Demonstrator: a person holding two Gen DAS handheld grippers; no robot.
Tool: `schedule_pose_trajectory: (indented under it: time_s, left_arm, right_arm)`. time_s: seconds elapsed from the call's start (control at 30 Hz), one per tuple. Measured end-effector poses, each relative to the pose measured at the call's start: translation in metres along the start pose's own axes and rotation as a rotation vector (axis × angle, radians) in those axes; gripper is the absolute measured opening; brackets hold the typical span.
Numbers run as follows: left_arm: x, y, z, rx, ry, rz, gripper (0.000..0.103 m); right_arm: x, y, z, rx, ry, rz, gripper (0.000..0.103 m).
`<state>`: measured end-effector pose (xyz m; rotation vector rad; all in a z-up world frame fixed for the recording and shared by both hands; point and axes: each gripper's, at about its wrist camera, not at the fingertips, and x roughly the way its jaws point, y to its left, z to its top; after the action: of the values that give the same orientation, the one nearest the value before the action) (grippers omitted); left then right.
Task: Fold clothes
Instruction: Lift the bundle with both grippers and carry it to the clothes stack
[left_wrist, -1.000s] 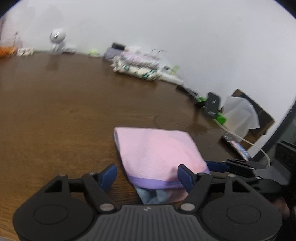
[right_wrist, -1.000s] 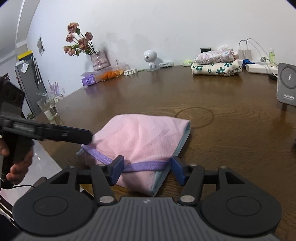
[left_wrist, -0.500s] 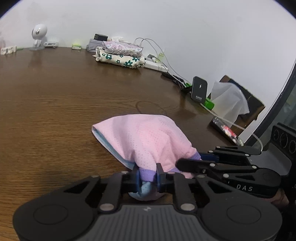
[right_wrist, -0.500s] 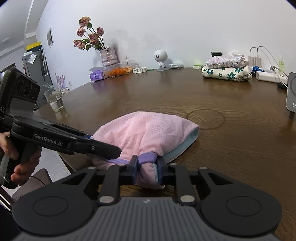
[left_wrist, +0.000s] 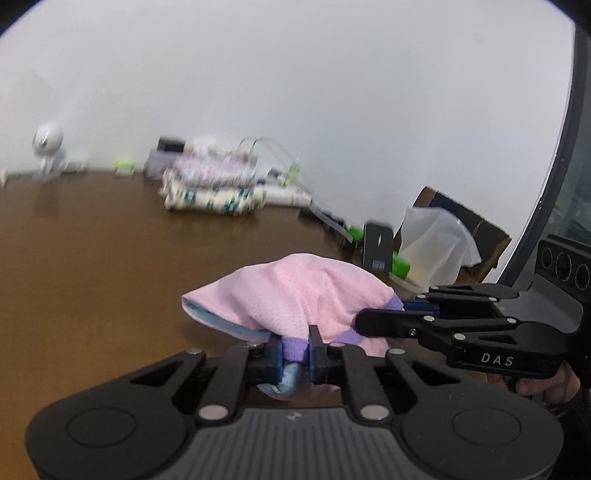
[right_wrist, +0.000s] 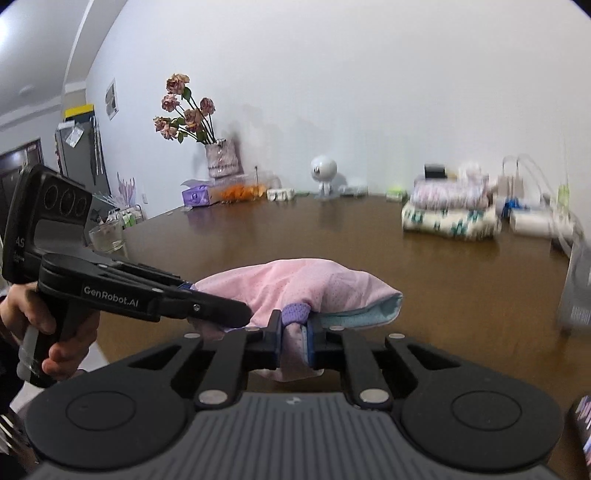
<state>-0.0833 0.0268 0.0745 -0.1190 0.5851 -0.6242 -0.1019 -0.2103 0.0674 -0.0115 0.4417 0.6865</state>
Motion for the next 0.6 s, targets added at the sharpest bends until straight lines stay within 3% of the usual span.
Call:
schedule_pose_trajectory:
  time_s: [0.3, 0.47, 0.6]
  left_arm:
    - [0.05, 0.016, 0.15, 0.111, -0.117, -0.029, 0.011]
    - [0.102, 0.051, 0.219, 0.096, -0.162, -0.023, 0.011]
    - [0.164, 0.084, 0.254, 0.115, -0.145, 0.003, 0.011]
  right_arm:
    - [0.023, -0.063, 0.142, -0.142, -0.055, -0.074, 0.012]
    - [0.065, -0.109, 0.219, -0.207, -0.051, -0.122, 0.012]
    - [0.115, -0.161, 0.253, -0.191, -0.021, -0.133, 0.012]
